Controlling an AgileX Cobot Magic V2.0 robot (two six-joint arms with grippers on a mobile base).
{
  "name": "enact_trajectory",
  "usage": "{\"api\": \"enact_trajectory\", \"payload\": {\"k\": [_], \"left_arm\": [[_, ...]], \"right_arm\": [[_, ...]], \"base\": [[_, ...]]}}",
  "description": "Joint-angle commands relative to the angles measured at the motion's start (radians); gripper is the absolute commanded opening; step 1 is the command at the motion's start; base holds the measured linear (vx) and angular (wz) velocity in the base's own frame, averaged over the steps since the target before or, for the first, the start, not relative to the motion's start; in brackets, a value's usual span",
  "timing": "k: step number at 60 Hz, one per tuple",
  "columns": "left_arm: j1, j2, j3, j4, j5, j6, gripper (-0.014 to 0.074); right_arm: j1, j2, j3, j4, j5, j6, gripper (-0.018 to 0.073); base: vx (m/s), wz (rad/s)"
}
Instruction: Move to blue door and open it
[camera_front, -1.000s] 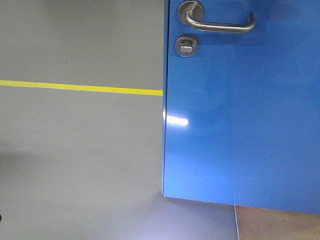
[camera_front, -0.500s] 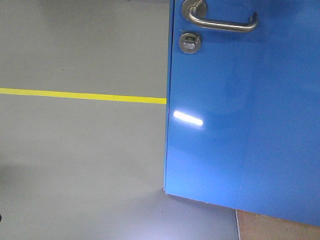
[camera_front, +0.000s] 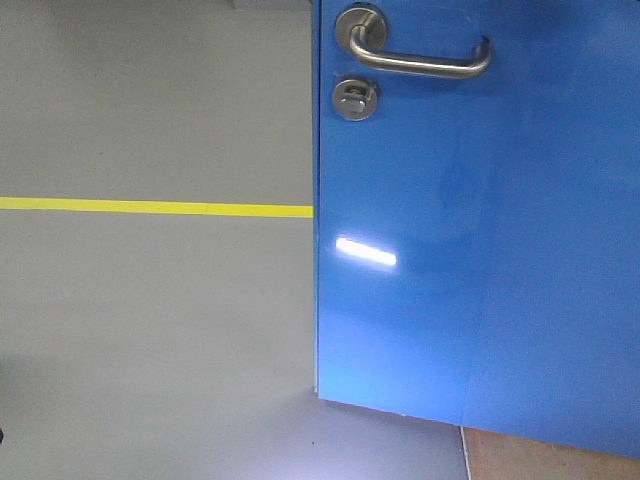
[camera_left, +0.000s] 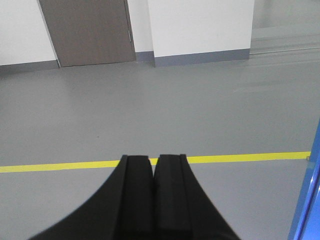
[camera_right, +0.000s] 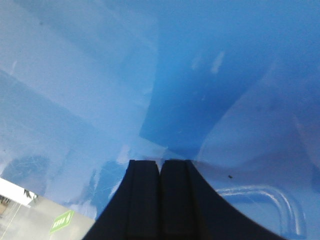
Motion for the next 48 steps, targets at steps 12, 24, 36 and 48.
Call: {"api": "enact_trajectory", "payload": {"k": [12, 24, 36, 48], "left_arm": [[-0.004, -0.007, 0.006, -0.008, -0.085, -0.002, 0.007], [-0.004, -0.007, 0.006, -0.008, -0.085, -0.002, 0.007], [-0.004, -0.007, 0.006, -0.008, -0.085, -0.002, 0.007], [-0.004, -0.007, 0.006, -0.008, -0.085, -0.002, 0.007]], "right_arm": [[-0.016, 0.001, -0.037, -0.011, -0.2, -0.015, 0.0002], [-0.016, 0.001, -0.037, -0.011, -0.2, -0.015, 0.0002], [-0.016, 0.001, -0.037, -0.011, -0.2, -0.015, 0.0002], [-0.016, 0.001, -0.037, -0.011, -0.2, -0.015, 0.0002]], "base": [[0.01, -0.03], [-0.01, 0.02], [0.0, 0.0], [0.0, 0.0]]}}
